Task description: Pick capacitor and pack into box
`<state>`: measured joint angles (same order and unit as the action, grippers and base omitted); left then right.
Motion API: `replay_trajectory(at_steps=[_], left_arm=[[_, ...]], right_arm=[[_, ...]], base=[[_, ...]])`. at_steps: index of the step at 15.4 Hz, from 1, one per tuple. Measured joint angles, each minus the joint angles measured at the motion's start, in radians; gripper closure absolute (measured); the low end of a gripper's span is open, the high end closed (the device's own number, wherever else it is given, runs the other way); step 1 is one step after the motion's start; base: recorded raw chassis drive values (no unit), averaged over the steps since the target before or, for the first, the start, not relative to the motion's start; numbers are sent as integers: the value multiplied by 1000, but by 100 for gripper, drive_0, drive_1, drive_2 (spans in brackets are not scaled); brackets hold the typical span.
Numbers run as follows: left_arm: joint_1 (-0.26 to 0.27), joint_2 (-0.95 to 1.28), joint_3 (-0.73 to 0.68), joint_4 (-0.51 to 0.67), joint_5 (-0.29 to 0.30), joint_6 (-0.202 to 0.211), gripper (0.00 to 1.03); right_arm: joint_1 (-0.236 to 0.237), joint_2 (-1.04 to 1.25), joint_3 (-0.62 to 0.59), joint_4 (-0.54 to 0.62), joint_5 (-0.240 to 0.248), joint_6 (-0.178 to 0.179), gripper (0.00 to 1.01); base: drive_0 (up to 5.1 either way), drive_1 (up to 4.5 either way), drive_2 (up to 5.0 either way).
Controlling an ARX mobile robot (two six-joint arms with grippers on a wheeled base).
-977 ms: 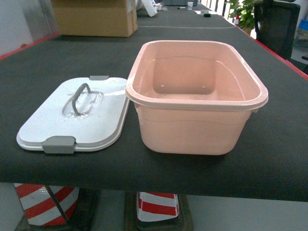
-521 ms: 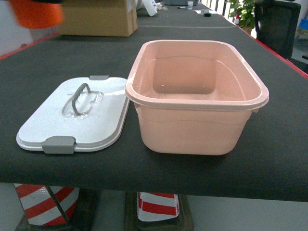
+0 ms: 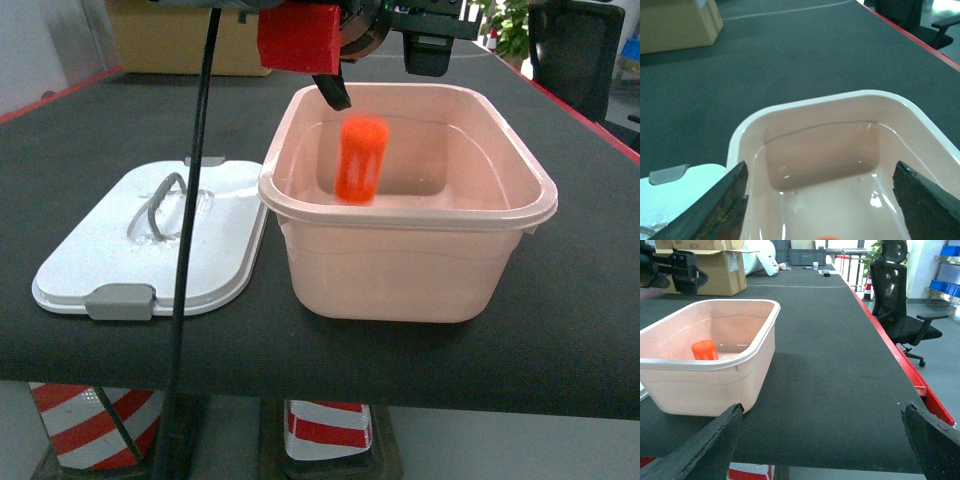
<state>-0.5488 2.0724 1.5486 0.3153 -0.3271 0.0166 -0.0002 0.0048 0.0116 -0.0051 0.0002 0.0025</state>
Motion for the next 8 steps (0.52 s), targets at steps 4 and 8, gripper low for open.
replay_trajectory(at_steps=[4,8], left_arm=[[49,-122,-156,125,29,7,5],[290,-320,-397,164,33,-11,5]], right_arm=[[0,0,0,0,0,0,3],[0,0,0,0,0,0,3]], base=[[0,0,0],[0,0,0]])
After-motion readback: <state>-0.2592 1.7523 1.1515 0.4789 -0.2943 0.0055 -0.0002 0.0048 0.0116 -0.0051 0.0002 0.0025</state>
